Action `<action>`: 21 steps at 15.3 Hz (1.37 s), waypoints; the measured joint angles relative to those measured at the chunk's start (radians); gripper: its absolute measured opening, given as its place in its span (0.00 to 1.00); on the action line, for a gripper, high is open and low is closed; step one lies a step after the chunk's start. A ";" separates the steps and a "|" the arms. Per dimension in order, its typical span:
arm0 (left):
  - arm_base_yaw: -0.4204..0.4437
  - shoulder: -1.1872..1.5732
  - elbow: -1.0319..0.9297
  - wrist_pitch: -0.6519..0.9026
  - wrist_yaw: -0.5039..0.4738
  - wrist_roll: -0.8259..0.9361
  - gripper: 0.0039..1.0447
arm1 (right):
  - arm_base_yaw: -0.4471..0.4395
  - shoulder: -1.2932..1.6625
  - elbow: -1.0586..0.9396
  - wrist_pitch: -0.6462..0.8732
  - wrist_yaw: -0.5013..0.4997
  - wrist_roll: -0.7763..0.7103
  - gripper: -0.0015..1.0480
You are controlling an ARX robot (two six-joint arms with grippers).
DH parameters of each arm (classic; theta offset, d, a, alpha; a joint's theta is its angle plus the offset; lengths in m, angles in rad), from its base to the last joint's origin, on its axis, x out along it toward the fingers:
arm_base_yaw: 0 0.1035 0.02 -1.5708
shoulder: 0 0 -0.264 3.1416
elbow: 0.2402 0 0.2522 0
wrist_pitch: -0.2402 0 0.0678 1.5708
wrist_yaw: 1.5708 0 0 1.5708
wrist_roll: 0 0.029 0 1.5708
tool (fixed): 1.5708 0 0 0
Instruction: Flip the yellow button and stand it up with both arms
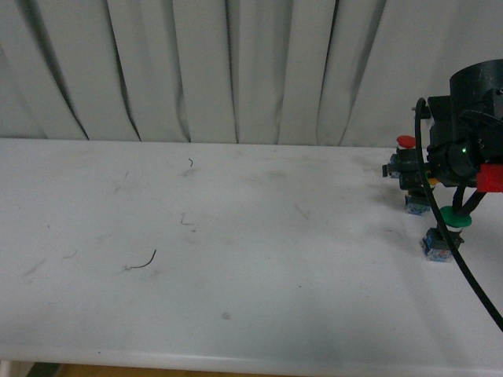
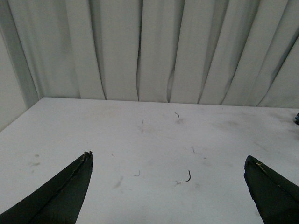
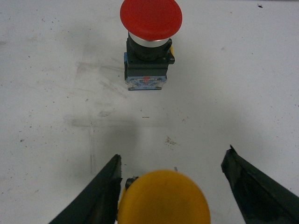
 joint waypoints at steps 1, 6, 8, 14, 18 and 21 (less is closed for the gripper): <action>0.000 0.000 0.000 0.000 0.000 0.000 0.94 | 0.000 0.000 0.000 0.000 0.000 0.000 0.70; 0.000 0.000 0.000 0.000 0.000 0.000 0.94 | -0.001 0.000 0.000 0.014 -0.002 0.000 0.94; 0.000 0.000 0.000 0.000 0.000 0.000 0.94 | -0.001 0.000 0.000 0.013 -0.021 0.002 0.94; 0.000 0.000 0.000 0.000 0.000 0.000 0.94 | -0.001 0.000 0.000 -0.001 -0.024 0.005 0.94; 0.000 0.000 0.000 0.000 0.000 0.000 0.94 | 0.006 -0.006 0.000 0.005 -0.043 0.027 0.94; 0.000 0.000 0.000 0.000 0.000 0.000 0.94 | 0.011 -0.101 -0.043 0.044 -0.059 0.027 0.94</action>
